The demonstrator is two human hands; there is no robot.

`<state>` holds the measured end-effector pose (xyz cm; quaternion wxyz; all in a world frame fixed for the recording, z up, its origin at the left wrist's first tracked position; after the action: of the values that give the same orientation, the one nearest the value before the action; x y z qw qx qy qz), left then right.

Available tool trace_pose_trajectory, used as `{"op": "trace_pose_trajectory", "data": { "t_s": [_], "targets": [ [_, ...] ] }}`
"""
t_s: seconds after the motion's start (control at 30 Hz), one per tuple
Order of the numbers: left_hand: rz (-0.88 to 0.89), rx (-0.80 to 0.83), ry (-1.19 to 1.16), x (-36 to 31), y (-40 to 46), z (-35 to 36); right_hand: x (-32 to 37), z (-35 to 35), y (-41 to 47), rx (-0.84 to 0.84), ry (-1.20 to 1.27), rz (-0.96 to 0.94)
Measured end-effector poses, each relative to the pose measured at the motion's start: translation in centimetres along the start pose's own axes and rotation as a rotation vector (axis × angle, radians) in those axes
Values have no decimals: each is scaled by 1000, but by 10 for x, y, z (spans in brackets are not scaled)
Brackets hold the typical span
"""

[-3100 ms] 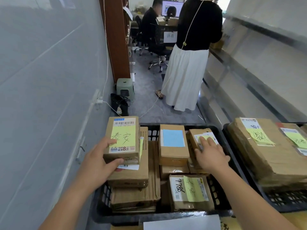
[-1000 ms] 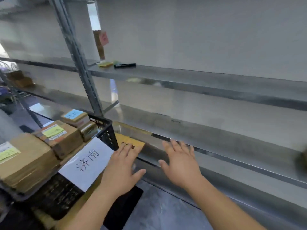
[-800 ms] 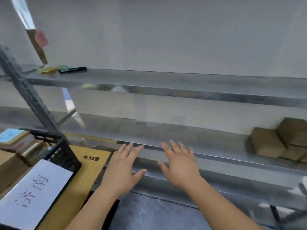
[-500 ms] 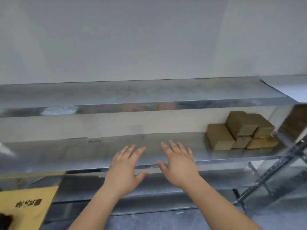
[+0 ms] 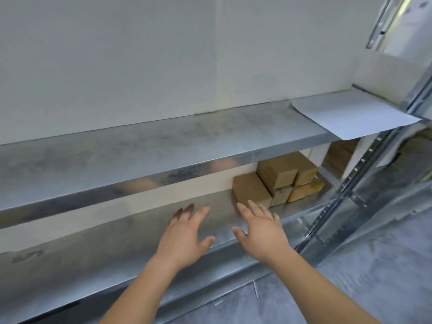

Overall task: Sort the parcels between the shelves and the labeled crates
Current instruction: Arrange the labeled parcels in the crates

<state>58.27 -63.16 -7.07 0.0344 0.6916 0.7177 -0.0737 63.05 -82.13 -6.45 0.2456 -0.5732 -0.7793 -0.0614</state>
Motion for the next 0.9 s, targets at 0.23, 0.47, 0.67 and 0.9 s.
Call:
{"op": "trace_pose_trajectory", "data": {
  "t_s": [0.23,0.47,0.67,0.9],
  "targets": [
    [-44,82,-32,-58,64,36,-76,-10,64,73,15,16],
    [-102,170,-84,-98,130,94,-125,5,115,178,16,-13],
    [-123,193,-140,-120,169,126,-141,15,137,191,21,-86],
    [-198,74,-309,-125,169,123,-142,18,143,26,153,-213]
  ]
}}
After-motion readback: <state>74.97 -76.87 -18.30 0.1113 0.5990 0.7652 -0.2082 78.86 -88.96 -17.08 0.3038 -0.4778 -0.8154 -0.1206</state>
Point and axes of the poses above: each hand's wrist, its own y-axis towards the middle knuckle, its own z-axis out of the palm, x = y × z, the point moved 10 cm from there along y, towards the middle knuckle, and after that the axes turned 11 degrees about y, right-handed, at the moved point
